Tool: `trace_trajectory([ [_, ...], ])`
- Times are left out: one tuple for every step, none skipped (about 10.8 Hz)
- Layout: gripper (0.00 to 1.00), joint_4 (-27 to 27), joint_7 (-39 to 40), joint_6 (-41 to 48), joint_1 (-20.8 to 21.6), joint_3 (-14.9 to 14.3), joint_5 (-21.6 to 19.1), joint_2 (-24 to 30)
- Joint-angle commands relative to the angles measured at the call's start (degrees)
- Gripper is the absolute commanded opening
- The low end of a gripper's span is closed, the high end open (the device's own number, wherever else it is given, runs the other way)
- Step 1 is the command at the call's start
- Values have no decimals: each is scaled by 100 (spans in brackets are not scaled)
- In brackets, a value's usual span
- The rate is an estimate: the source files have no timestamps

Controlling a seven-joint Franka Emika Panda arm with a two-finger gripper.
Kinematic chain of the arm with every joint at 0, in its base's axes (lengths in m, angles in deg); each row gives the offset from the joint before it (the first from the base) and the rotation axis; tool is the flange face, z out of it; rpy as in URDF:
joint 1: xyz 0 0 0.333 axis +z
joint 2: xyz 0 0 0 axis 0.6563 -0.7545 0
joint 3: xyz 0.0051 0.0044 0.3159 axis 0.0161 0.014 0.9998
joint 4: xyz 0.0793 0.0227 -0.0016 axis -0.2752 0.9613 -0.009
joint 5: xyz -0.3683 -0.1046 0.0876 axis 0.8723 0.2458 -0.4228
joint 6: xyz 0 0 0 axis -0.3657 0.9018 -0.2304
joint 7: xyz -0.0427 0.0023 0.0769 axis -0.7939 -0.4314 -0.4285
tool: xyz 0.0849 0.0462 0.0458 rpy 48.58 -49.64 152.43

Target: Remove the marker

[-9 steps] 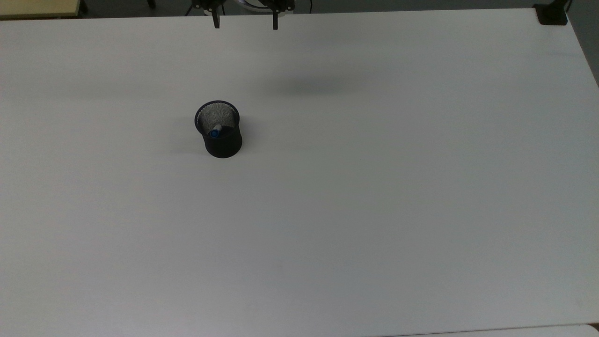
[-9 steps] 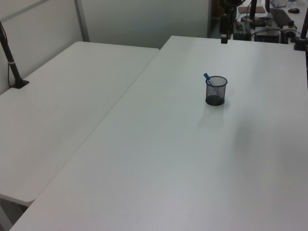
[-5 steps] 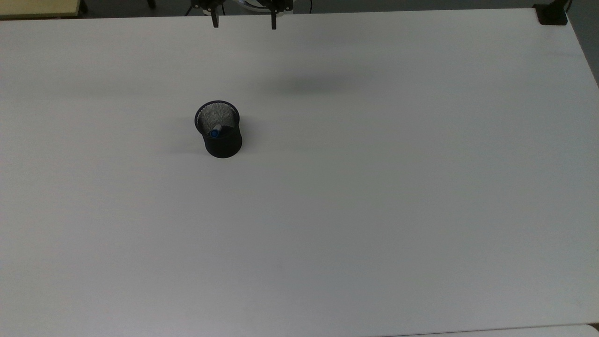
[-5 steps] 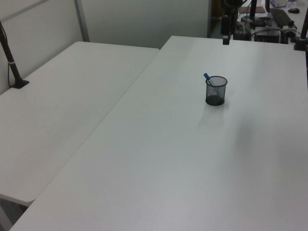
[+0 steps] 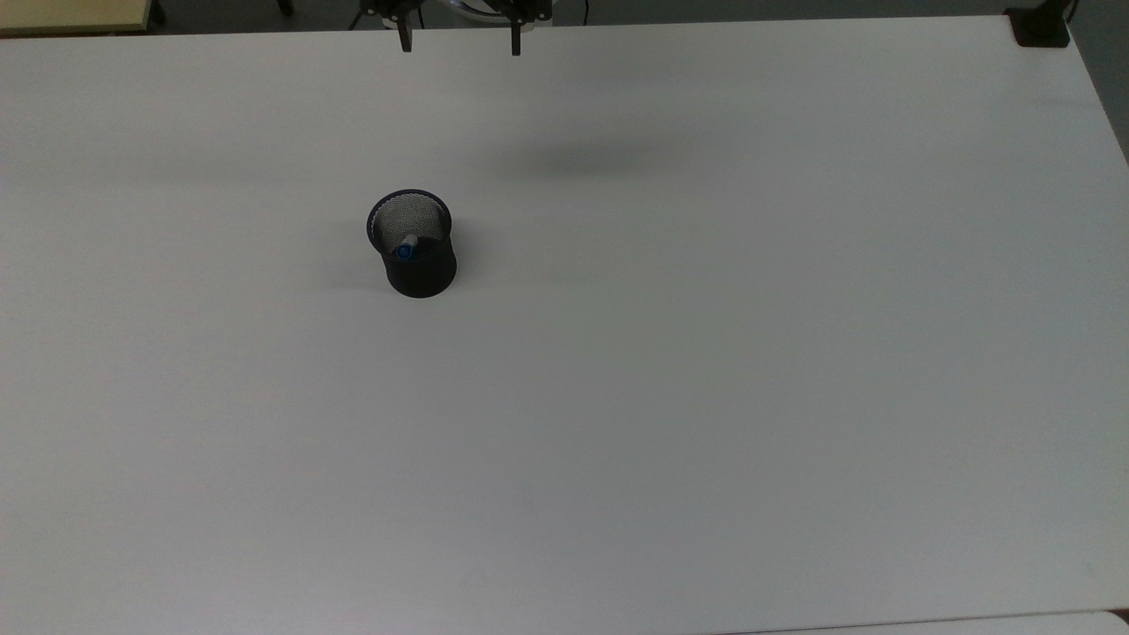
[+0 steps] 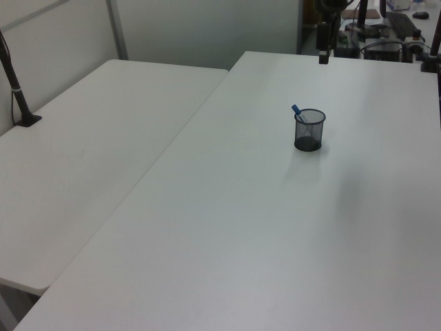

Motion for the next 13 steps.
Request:
trace_trajectory([
  [100, 139, -126, -89, -2, -55, 110, 105],
  [100, 139, -108, -151, -98, -55, 110, 96],
  [100, 130, -91, -151, -134, -55, 110, 96],
  [100, 139, -30, -151, -204, -55, 110, 96],
  [100, 148, 84, -160, -274, -55, 127, 87],
  [100, 174, 146, -282, -397, -55, 127, 9],
  [100, 174, 164, -509, -520, -55, 127, -87],
  [100, 174, 330, -746, -643, -55, 127, -245],
  [100, 174, 688, -932, -740, -55, 127, -429],
  [100, 183, 813, -1038, -758, -55, 127, -588],
  [100, 244, 823, -1213, -759, -55, 136, -755],
  [100, 358, 815, -1476, -741, -55, 223, -878],
  [100, 481, 815, -1713, -715, -46, 285, -984],
])
